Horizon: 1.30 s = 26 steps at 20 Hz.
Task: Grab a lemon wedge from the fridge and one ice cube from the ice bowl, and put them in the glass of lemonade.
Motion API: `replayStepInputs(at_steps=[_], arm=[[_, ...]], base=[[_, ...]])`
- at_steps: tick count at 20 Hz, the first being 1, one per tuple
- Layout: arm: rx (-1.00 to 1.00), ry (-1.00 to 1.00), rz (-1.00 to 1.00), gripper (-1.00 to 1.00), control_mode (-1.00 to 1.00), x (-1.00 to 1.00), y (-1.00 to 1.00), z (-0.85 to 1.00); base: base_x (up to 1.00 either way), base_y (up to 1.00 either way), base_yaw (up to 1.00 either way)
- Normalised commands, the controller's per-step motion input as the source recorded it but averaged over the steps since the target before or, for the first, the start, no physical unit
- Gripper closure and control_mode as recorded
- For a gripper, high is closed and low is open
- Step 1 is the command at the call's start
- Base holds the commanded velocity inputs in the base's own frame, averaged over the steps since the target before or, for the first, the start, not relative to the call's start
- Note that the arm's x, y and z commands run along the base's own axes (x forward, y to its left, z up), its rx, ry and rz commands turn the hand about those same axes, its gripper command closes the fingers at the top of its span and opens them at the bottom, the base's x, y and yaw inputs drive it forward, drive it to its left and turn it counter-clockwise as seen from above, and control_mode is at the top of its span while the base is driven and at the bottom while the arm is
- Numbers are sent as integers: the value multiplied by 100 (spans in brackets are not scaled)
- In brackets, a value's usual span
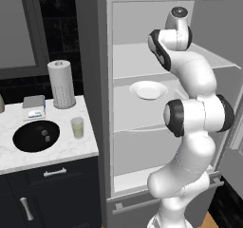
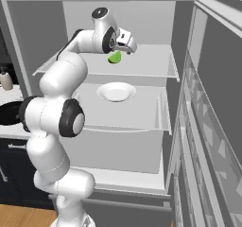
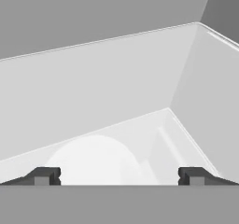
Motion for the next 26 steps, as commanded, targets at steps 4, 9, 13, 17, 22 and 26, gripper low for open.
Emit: replayStepInputs(at_steps=[4,9,13,17,22,26], arm=[[5,-14,0,-100,-100,-35,0,-3],[0,-12,0,-100,-100,-32,0,-10],[0,0,0,-100,-100,2,0,0],[0,0,0,-100,-100,-5,0,0],[0,0,0,-100,-100,-16,0,-3],[0,0,0,-100,-100,5,3,19]], base=[[0,0,0],[0,0,0],[0,0,0],[0,0,0],[0,0,0],[0,0,0]])
